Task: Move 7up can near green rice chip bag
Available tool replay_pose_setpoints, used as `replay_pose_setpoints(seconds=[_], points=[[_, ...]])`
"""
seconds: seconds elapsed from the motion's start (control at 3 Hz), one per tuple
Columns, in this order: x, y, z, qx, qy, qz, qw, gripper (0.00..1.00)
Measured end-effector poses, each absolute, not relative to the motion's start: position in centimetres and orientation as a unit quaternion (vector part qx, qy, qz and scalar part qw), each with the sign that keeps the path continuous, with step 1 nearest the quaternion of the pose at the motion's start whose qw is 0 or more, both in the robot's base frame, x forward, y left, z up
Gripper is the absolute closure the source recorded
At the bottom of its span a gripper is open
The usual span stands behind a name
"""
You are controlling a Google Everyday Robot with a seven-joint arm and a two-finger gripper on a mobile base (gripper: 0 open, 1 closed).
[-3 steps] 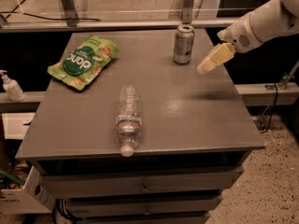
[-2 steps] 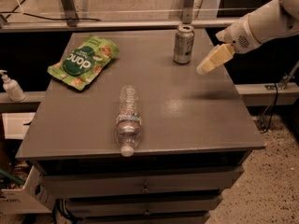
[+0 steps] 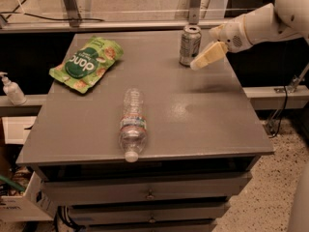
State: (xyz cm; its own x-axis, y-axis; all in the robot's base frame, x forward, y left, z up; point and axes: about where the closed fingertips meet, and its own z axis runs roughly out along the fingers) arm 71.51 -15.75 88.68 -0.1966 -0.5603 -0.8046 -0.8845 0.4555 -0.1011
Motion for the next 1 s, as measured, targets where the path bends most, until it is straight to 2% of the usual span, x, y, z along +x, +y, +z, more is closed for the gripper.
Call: replay_pose_setpoints(seconds=[0.33, 0.67, 1.0], points=[[73.5, -14.3, 87.7, -0.476, 0.737, 0.225, 0.424, 0.0], [75.0, -13.5, 87.0, -0.467, 0.729, 0.24, 0.438, 0.18], [75.8, -13.3, 87.0, -0.46, 0.722, 0.249, 0.453, 0.41]])
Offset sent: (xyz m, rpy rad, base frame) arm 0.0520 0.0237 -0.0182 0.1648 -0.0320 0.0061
